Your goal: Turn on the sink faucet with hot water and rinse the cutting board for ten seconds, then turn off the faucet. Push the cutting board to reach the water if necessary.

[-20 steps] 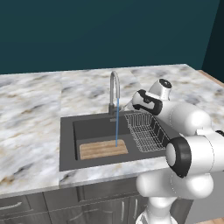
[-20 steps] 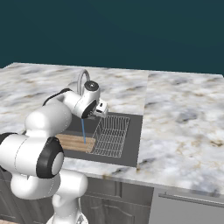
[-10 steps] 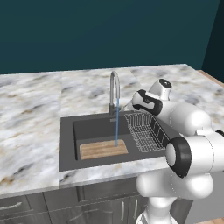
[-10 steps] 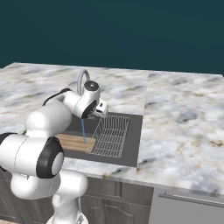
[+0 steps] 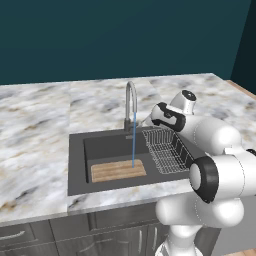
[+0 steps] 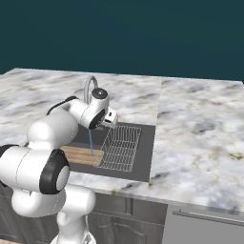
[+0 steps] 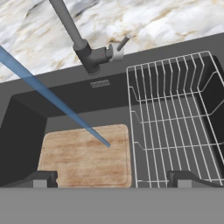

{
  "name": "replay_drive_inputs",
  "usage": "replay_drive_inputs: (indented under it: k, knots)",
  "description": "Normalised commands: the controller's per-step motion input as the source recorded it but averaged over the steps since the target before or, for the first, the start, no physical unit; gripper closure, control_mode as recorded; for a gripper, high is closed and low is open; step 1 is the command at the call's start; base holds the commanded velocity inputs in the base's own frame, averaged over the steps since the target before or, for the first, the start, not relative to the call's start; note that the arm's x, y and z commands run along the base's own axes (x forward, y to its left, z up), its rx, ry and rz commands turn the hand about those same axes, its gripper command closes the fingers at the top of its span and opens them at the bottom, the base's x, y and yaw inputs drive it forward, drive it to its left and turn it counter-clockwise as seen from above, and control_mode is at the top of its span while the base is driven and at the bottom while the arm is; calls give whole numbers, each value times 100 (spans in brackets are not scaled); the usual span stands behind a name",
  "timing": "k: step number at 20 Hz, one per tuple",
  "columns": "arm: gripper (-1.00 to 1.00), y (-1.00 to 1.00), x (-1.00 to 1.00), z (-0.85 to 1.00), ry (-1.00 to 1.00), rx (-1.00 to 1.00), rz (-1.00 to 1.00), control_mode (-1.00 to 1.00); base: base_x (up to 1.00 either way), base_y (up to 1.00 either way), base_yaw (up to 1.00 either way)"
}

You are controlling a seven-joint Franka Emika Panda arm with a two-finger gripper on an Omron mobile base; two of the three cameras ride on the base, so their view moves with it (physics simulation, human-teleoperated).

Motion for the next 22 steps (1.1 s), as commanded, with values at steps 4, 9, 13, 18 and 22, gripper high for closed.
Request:
replay_drive_inputs:
  k: [4, 9, 13, 18, 22]
  knots:
    - [-100, 0, 0, 0, 0, 0, 0, -100, 0, 0, 0]
    - [-100, 0, 0, 0, 0, 0, 0, -100, 0, 0, 0]
    - [-100, 0, 0, 0, 0, 0, 0, -100, 0, 0, 0]
    - [-100, 0, 0, 0, 0, 0, 0, -100, 0, 0, 0]
    - [-100, 0, 0, 0, 0, 0, 0, -100, 0, 0, 0]
